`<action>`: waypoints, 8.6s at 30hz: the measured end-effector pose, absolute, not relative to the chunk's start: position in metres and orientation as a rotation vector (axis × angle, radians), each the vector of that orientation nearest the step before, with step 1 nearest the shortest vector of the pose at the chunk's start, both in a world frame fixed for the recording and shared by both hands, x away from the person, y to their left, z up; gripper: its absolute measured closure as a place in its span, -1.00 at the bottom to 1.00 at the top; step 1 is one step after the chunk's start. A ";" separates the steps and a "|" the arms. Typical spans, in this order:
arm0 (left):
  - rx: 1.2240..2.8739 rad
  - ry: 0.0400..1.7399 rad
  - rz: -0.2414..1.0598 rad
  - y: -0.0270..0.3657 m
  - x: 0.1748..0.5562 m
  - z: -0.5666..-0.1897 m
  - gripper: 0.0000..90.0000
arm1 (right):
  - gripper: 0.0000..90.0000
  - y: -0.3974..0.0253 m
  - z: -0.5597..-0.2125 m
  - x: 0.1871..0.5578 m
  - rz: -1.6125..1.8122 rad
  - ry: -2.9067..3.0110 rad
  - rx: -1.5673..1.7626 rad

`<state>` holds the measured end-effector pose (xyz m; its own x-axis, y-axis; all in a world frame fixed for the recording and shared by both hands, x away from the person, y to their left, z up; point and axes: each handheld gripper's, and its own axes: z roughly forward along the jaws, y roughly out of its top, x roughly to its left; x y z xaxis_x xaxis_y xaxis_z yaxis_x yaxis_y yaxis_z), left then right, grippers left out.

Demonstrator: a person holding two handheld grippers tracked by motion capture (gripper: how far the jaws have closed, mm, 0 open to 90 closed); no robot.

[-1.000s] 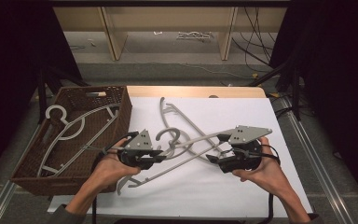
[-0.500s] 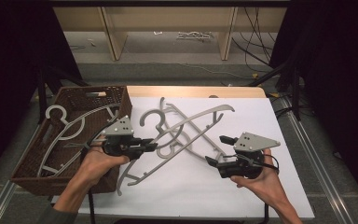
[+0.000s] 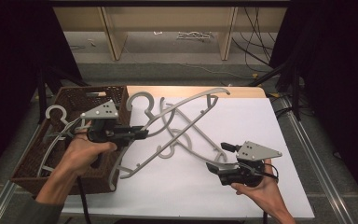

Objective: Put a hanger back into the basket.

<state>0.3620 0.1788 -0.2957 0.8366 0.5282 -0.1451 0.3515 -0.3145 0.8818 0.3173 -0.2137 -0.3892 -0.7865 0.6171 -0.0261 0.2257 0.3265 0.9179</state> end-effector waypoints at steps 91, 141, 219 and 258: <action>2.129 1.304 0.477 0.396 0.422 -0.388 0.76 | -0.59 -0.227 -0.407 0.318 1.459 2.215 0.819; 1.636 1.150 0.553 0.287 0.363 -0.330 -0.55 | -0.60 -0.228 -0.413 0.321 1.489 2.184 0.874; 1.730 0.710 0.573 0.185 0.280 -0.429 -0.63 | 0.13 -0.132 -0.464 0.447 0.674 2.807 0.776; 1.740 0.704 0.565 0.183 0.281 -0.431 -0.61 | 0.82 -0.118 -0.460 0.461 0.540 2.864 0.916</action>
<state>0.2811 0.1830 -0.4307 0.7076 0.7063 0.0208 0.1730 -0.2018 0.9640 0.4607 -0.1180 -0.4604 -0.8168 0.5764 0.0253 0.5460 0.7581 0.3566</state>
